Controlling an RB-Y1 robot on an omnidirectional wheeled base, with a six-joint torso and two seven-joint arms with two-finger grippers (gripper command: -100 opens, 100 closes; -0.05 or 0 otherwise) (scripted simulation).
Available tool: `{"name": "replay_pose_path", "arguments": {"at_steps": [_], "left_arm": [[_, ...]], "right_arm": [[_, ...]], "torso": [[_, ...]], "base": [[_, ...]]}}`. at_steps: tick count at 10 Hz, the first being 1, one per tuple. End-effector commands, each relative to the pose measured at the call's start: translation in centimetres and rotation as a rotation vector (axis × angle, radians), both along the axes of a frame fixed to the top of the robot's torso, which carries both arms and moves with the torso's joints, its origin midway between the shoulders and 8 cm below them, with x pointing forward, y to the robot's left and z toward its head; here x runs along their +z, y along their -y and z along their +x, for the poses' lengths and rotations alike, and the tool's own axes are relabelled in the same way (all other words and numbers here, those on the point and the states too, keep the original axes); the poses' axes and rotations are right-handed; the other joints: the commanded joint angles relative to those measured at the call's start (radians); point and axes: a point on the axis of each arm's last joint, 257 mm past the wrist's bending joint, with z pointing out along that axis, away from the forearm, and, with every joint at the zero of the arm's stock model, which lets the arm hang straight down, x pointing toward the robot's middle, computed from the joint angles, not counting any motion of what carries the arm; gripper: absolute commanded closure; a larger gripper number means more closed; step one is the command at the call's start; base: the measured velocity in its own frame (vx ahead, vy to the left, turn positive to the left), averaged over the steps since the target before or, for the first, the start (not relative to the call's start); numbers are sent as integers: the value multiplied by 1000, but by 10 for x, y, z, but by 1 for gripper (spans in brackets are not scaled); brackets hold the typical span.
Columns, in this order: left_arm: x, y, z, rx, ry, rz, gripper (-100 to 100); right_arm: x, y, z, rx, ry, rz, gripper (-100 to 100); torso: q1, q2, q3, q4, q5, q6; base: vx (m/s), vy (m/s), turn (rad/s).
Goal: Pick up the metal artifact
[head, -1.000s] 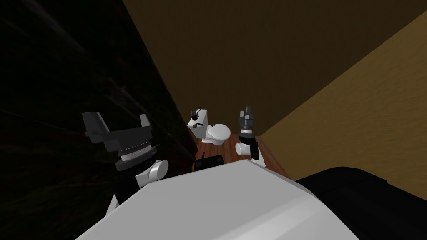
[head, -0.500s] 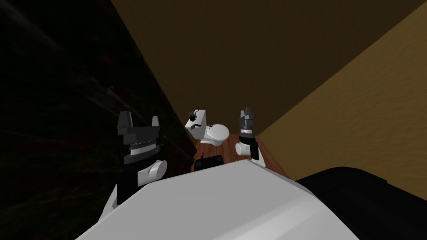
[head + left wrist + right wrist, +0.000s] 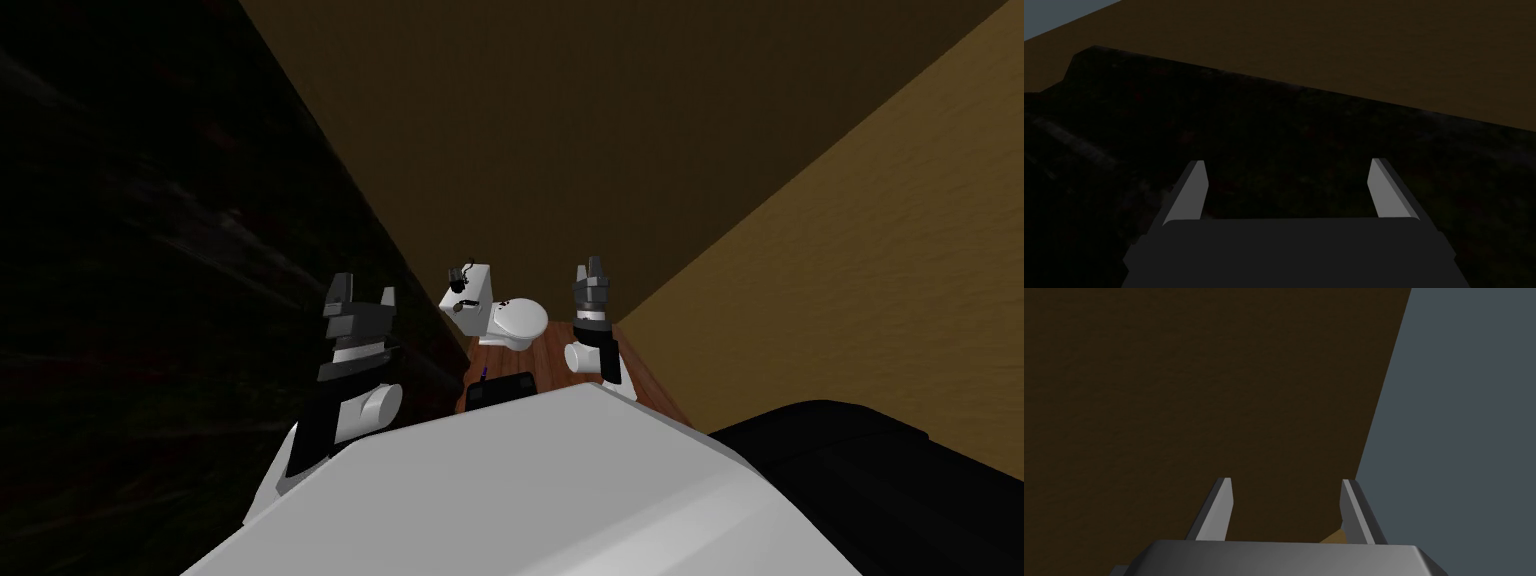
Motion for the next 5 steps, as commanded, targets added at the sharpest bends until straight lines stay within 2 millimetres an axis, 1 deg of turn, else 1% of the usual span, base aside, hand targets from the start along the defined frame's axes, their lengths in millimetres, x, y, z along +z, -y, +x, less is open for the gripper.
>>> {"name": "replay_pose_path", "arguments": {"at_steps": [1, 2, 5], "left_arm": [[-15, -2, 11, 8, -57, 0, -100], [-17, -3, 12, 9, -67, -1, -100], [-48, -6, 29, 25, -177, -6, -100]], "right_arm": [[0, 0, 0, 0, 0, 0, 0], [0, 0, 0, 0, 0, 0, 0], [0, 0, 0, 0, 0, 0, 0]], "torso": [[0, 0, 0, 0, 0, 0], [-1, -1, 0, 0, 0, 0], [-3, -2, -1, 0, -1, 0]], "base": [[27, -24, -95], [34, -42, -70], [42, -51, -65]]}}
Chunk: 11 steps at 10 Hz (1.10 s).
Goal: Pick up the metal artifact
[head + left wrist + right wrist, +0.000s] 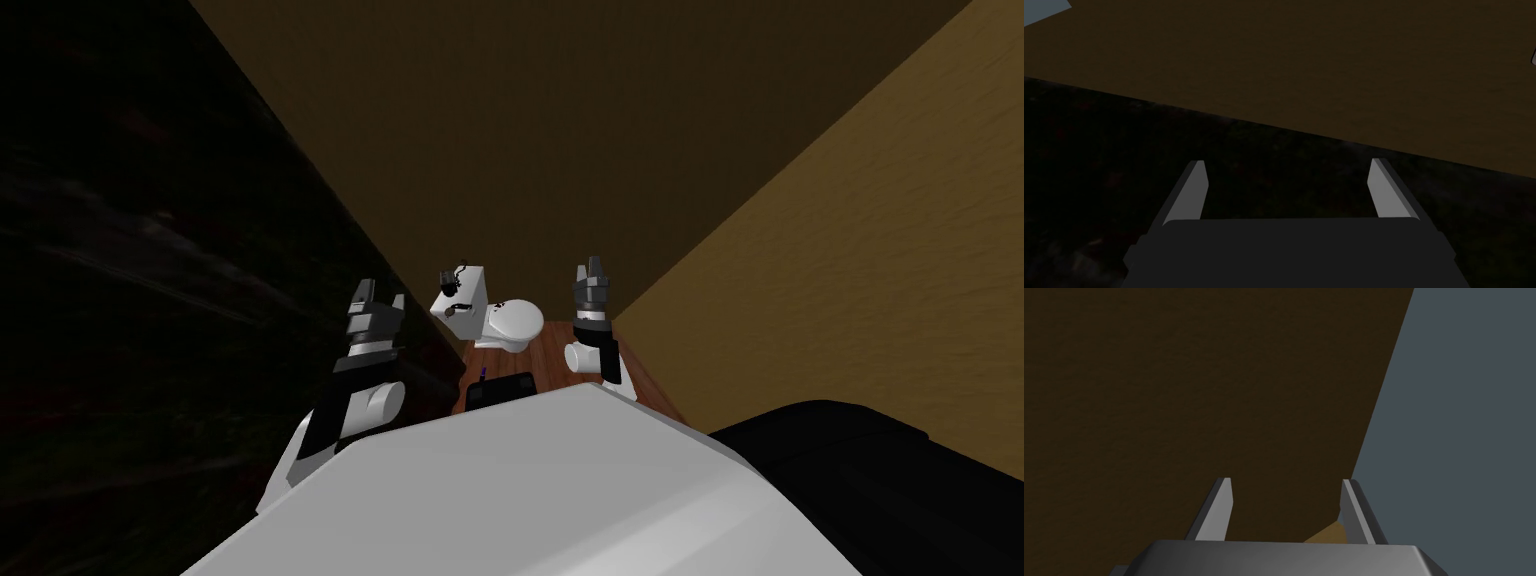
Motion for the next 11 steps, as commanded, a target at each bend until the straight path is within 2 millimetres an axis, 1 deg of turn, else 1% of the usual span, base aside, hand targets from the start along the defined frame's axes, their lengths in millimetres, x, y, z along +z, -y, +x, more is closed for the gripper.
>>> {"name": "replay_pose_path", "arguments": {"at_steps": [1, 4, 5, 10, 11], "left_arm": [[-8, 0, 5, 4, -32, -3, -100], [-38, -3, 17, 20, -132, -14, -100], [-39, -3, 18, 20, -139, -15, -100], [-88, -6, 32, 39, -301, -26, -100], [-88, -6, 32, 39, -304, -27, -100]], "right_arm": [[0, 0, 0, 0, 0, 0, 0], [0, 0, 0, 0, 0, 0, 0], [0, 0, 0, 0, 0, 0, 0], [0, 0, 0, 0, 0, 0, 0], [0, 0, 0, 0, 0, 0, 0]], "torso": [[0, 0, 0, 0, 0, 0], [1, 1, 1, 0, 0, 0], [1, 1, 0, 0, 0, 0], [2, 2, 1, 0, 0, 0], [2, 2, 1, 0, 0, 0]], "base": [[23, -24, -14], [27, -24, -52], [19, -19, -19], [17, -20, -33], [3, -9, -11]]}}
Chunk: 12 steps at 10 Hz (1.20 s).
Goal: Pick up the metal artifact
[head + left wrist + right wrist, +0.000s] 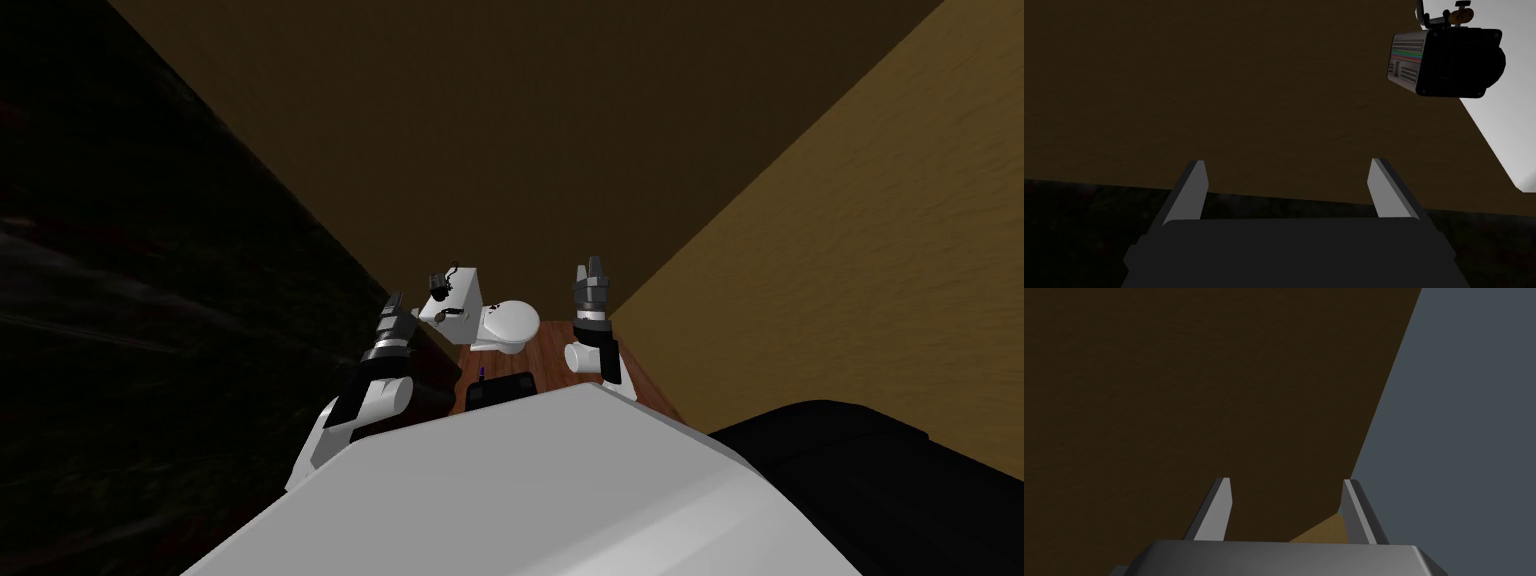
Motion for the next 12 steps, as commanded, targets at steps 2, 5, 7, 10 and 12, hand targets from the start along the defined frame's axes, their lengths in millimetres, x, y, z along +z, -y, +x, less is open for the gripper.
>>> {"name": "replay_pose_path", "arguments": {"at_steps": [2, 5, 7, 10, 12], "left_arm": [[-21, -1, 4, 2, -76, 5, -100], [-43, -3, 7, 3, -153, 17, -100], [-66, -5, 9, 3, -232, 33, -100], [-91, -8, 8, 5, -319, 49, -100], [-106, -11, 7, 7, -369, 56, -100]], "right_arm": [[0, 0, 0, 0, 0, 0, 0], [0, 0, 0, 0, 0, 0, 0], [0, 0, 0, 0, 0, 0, 0], [0, 0, 0, 0, 0, 0, 0], [0, 0, 0, 0, 0, 0, 0]], "torso": [[0, 0, 0, 0, 0, 0], [0, 0, 0, 0, 0, 0], [-3, -4, -2, -1, -1, 0], [-2, -2, -1, -1, 0, 0], [-1, -1, 0, 0, 0, 0]], "base": [[3, -9, -21], [16, -21, -45], [84, -59, -133], [38, -32, -38], [16, -16, -37]]}}
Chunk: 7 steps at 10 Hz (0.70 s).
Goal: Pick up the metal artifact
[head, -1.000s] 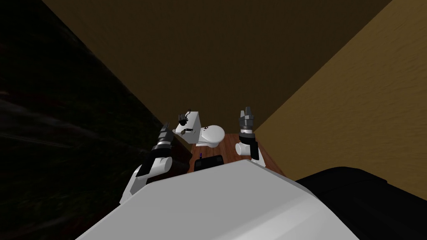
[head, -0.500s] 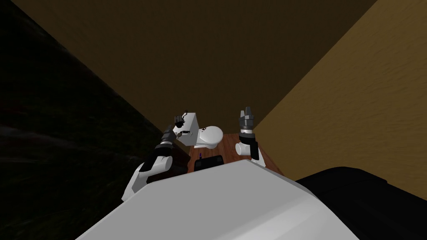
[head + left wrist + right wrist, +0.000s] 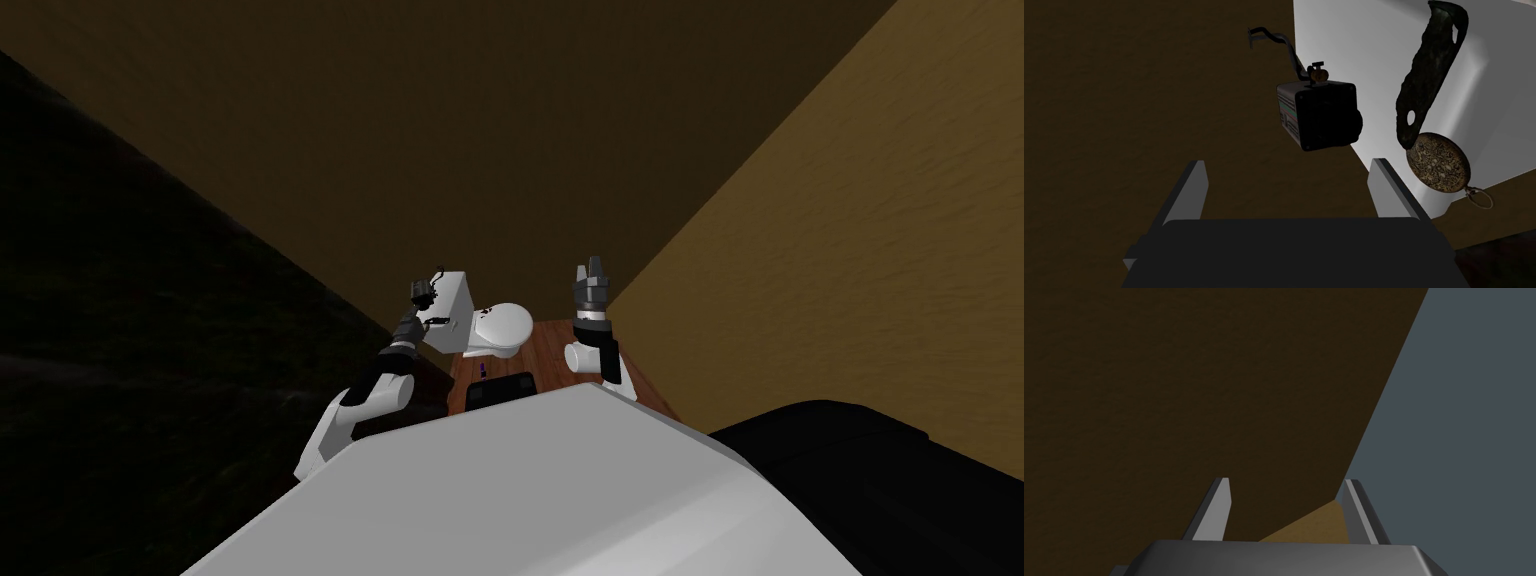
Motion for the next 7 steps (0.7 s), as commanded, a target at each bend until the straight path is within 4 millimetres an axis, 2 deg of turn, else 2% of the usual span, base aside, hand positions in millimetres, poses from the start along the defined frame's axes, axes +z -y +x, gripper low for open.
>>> {"name": "replay_pose_path", "arguments": {"at_steps": [1, 2, 7], "left_arm": [[-19, -4, -1, 1, -63, 13, -100], [-21, -4, -2, 3, -74, 13, -100], [-70, -14, -12, 11, -249, 45, -100]], "right_arm": [[0, 0, 0, 0, 0, 0, 0], [0, 0, 0, 0, 0, 0, 0], [0, 0, 0, 0, 0, 0, 0]], "torso": [[0, 0, 0, 0, 0, 0], [0, -1, 0, 0, 0, 0], [0, 0, 0, 0, 0, 0]], "base": [[36, -26, -75], [29, -23, -23], [28, -24, -52]]}}
